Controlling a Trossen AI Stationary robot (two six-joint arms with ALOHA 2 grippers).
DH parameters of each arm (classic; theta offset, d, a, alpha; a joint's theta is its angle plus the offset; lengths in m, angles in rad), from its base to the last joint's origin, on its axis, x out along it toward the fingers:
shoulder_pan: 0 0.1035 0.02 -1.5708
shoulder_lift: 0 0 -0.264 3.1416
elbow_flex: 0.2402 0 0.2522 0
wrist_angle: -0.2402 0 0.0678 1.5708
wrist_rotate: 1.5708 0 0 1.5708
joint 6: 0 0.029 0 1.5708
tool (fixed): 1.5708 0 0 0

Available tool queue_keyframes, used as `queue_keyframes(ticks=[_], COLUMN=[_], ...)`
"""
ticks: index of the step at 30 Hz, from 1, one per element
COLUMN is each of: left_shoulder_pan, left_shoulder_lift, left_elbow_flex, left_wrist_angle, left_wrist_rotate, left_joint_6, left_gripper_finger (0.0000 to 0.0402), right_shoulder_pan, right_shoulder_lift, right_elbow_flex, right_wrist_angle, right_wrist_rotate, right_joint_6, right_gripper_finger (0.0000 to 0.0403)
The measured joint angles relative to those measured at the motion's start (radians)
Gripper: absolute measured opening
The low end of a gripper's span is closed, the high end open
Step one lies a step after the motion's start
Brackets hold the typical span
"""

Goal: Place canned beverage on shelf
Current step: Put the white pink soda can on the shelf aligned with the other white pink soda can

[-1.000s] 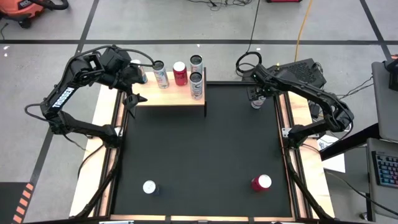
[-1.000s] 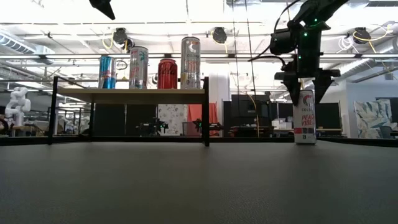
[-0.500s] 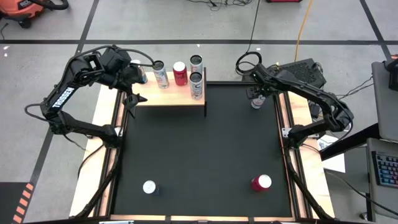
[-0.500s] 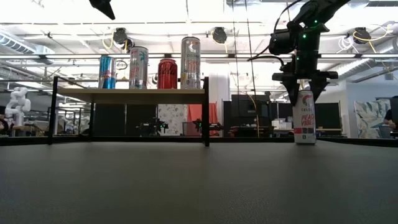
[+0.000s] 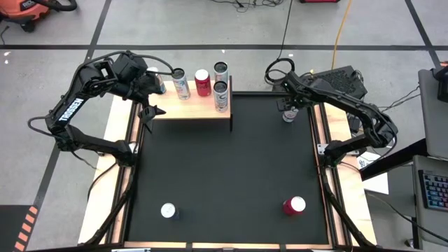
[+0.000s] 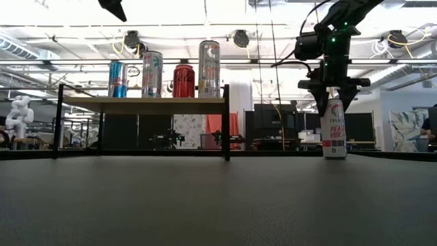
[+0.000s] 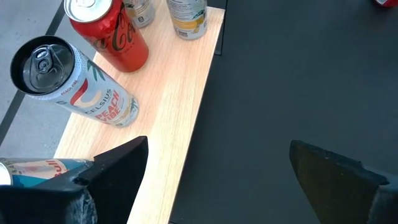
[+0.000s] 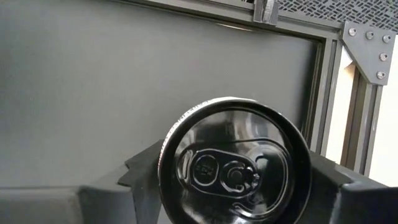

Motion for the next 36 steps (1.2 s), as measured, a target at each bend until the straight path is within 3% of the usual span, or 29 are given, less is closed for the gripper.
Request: queue_keyframes(ticks=[21, 36], left_shoulder_pan=[0.000, 0.000], left_shoulder_lift=[0.001, 0.000], left_elbow_flex=[-0.140, -0.140], left_wrist_angle=[0.033, 0.031], left_wrist_rotate=[-0.059, -0.059], left_joint_6=[0.020, 0.020], left_gripper_finger=[0.0389, 0.0389], right_shoulder_pan=[0.099, 0.346], right_shoulder_lift=[-0.064, -0.066], right_elbow_flex=[-0.006, -0.004], right_wrist_angle=[-0.007, 0.062], right_wrist_rotate=[-0.065, -0.109], right_joint_6=[-0.021, 0.056], right_gripper_finger=[0.0233, 0.0233])
